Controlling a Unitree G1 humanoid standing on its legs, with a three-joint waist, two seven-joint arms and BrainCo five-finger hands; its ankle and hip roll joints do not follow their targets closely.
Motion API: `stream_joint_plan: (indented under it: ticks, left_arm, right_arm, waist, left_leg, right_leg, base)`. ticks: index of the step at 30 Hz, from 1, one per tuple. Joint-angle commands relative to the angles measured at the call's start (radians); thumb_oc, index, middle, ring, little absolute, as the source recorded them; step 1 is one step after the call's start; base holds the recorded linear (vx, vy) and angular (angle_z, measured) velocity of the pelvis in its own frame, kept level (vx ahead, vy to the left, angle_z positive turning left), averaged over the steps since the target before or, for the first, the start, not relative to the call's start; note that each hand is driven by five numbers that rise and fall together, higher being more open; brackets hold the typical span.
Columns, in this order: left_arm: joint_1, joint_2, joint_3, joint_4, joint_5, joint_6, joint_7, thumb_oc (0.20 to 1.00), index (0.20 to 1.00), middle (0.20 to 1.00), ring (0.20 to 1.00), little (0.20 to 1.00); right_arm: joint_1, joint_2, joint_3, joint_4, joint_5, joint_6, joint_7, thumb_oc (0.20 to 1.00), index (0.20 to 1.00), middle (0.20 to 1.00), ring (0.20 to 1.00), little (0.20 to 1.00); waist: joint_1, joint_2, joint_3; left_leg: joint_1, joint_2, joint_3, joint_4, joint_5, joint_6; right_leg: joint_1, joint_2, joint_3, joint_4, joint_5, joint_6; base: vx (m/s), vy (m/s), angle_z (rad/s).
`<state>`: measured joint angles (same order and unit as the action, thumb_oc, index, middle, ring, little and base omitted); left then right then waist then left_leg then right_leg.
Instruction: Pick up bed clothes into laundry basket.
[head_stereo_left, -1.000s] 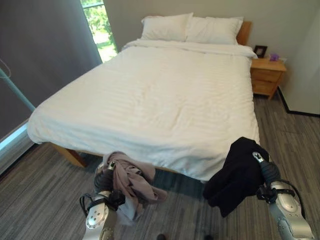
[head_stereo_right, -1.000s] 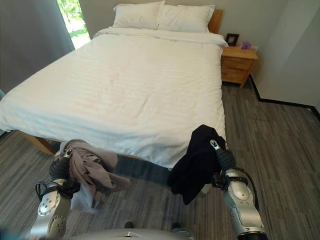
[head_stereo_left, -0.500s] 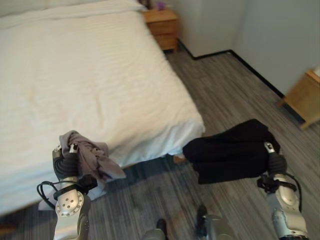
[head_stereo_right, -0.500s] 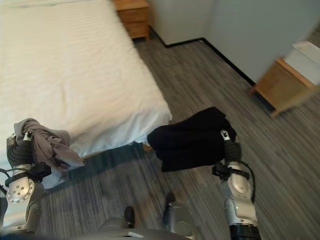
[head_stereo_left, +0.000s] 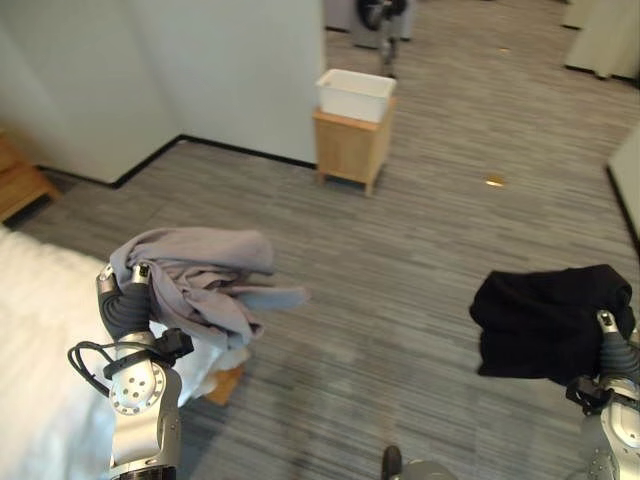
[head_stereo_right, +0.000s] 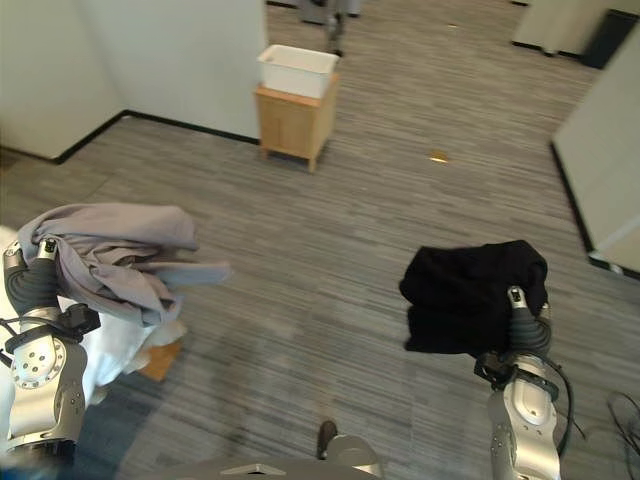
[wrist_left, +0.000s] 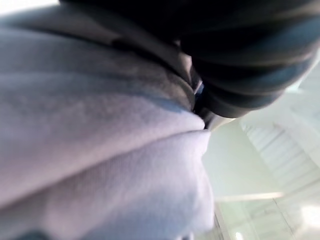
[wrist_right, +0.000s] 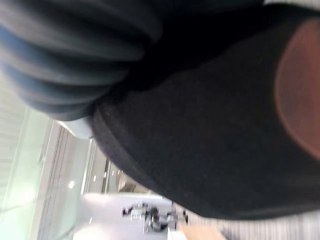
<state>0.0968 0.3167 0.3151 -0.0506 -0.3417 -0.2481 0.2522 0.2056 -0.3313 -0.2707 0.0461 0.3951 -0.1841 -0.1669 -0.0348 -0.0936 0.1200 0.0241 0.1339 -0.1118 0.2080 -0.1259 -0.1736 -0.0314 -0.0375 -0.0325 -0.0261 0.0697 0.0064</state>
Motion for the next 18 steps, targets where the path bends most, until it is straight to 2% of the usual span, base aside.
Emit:
stream_joint_plan:
  ticks: [1, 3, 5, 11, 13, 18]
  left_arm:
    - [-0.046, 0.074, 0.002, -0.047, -0.013, -0.078, -0.008, 0.2, 0.2, 0.2, 0.2, 0.2]
    - [-0.057, 0.068, -0.02, -0.036, -0.021, -0.081, -0.018, 0.2, 0.2, 0.2, 0.2, 0.2]
    - [-0.057, 0.059, -0.033, -0.037, -0.035, -0.08, -0.023, 0.2, 0.2, 0.2, 0.2, 0.2]
    - [-0.014, 0.051, -0.038, -0.055, -0.039, -0.075, -0.041, 0.2, 0.2, 0.2, 0.2, 0.2]
    - [-0.003, 0.052, -0.03, -0.058, -0.035, -0.074, -0.039, 0.2, 0.2, 0.2, 0.2, 0.2]
    - [0.013, 0.05, -0.004, -0.038, -0.04, -0.073, -0.021, 0.2, 0.2, 0.2, 0.2, 0.2]
  right_arm:
    - [-0.091, -0.049, -0.019, -0.047, 0.017, -0.09, 0.02, 0.2, 0.2, 0.2, 0.2, 0.2]
    - [-0.085, -0.05, -0.018, -0.046, 0.016, -0.091, 0.017, 0.2, 0.2, 0.2, 0.2, 0.2]
    - [-0.073, -0.039, -0.021, -0.051, 0.013, -0.09, 0.013, 0.2, 0.2, 0.2, 0.2, 0.2]
    - [-0.04, 0.007, -0.005, -0.036, 0.014, -0.082, 0.02, 0.2, 0.2, 0.2, 0.2, 0.2]
    - [-0.04, 0.009, 0.005, -0.045, 0.01, -0.075, 0.027, 0.2, 0.2, 0.2, 0.2, 0.2]
    - [-0.104, -0.002, 0.029, -0.054, -0.001, -0.069, 0.035, 0.2, 0.2, 0.2, 0.2, 0.2]
  waist:
    - [0.016, 0.016, 0.022]
    - [0.014, 0.028, 0.016]
    - [0.005, 0.039, 0.016]
    - [-0.017, 0.061, 0.004]
    - [-0.014, 0.062, 0.003]
    - [0.011, 0.066, 0.005]
  left_leg:
    - [-0.068, -0.101, 0.004, -0.115, 0.102, 0.088]
    - [-0.094, -0.109, 0.013, -0.167, 0.154, 0.088]
    - [-0.081, -0.108, 0.042, -0.195, 0.16, 0.092]
    - [-0.016, -0.12, 0.058, -0.246, 0.144, 0.12]
    - [-0.009, -0.123, 0.067, -0.248, 0.14, 0.124]
    - [0.002, -0.148, 0.08, -0.232, 0.104, 0.161]
  right_leg:
    - [0.076, -0.033, -0.017, 0.001, -0.073, 0.082]
    - [0.088, -0.017, -0.001, -0.021, -0.066, 0.08]
    - [0.097, -0.008, 0.002, -0.028, -0.072, 0.078]
    - [0.101, -0.022, 0.031, -0.026, -0.078, 0.086]
    - [0.101, -0.028, 0.036, -0.021, -0.08, 0.088]
    - [0.085, -0.065, 0.052, 0.039, -0.094, 0.113]
  base:
    - [0.09, -0.007, -1.0]
    - [0.11, 0.033, -0.45]
    - [0.07, 0.079, -0.74]
    - [0.08, 0.132, -0.3]
    - [0.06, 0.111, -0.12]
    - [0.09, 0.138, -0.03]
